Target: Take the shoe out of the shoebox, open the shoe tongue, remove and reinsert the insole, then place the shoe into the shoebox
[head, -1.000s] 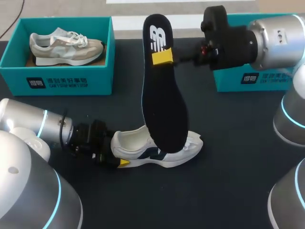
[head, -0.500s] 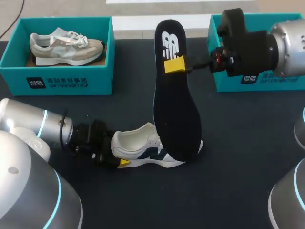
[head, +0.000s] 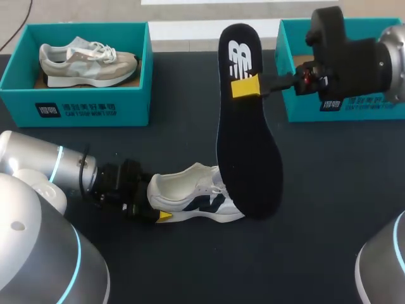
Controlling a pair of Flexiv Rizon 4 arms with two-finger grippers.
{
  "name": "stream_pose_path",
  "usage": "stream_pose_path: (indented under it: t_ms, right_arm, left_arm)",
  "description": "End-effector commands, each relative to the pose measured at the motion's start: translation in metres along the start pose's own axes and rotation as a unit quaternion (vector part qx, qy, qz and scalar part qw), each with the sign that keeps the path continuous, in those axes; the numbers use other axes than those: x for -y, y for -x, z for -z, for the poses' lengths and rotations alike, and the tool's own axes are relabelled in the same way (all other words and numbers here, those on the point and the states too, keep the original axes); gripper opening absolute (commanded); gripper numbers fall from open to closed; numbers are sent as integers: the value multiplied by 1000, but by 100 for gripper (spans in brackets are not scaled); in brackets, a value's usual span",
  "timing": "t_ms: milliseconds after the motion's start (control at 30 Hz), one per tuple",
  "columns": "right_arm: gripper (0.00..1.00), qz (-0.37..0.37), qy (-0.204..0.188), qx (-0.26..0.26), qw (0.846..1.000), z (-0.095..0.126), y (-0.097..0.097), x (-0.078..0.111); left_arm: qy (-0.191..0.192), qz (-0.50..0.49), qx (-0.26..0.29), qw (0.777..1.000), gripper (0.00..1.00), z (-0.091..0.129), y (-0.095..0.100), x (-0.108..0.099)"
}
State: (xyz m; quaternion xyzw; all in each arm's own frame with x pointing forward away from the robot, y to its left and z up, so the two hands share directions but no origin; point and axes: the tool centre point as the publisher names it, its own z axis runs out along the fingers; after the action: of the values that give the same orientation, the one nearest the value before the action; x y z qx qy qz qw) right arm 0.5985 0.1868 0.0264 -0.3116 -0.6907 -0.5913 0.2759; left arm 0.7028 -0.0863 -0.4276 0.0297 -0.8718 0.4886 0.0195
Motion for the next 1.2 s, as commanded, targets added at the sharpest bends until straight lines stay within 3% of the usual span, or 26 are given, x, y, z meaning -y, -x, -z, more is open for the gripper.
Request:
stream_pose_path:
  t_ms: [33,667,700,733,767,800,1200]
  right_arm:
    - [0,1,-2,-2,1000,-3,2,-2]
    - [0,1,-2,-2,1000,-3,2,-2]
    - [0,1,-2,-2,1000,-3,2,-2]
    - [0,1,-2,-2,1000,-3,2,-2]
    - [0,1,-2,-2,1000,-3,2,-2]
    - [0,1,-2,-2,1000,-3,2,-2]
    - [0,1,-2,-2,1000,-3,2,-2]
  left_arm:
    - [1,0,1,1000,0,-3,2,-4]
    - [1,3,1,1000,0,1,-1,-3]
    - [1,3,1,1000,13,2,-2,-2]
    - [1,1,-2,1000,45,4,-2,-2]
    - [4,1,-1,1000,92,4,-2,-2]
    - [6,1,0,1000,100,3,-1,-2]
    - [24,2,-6,1000,100,20,-2,10]
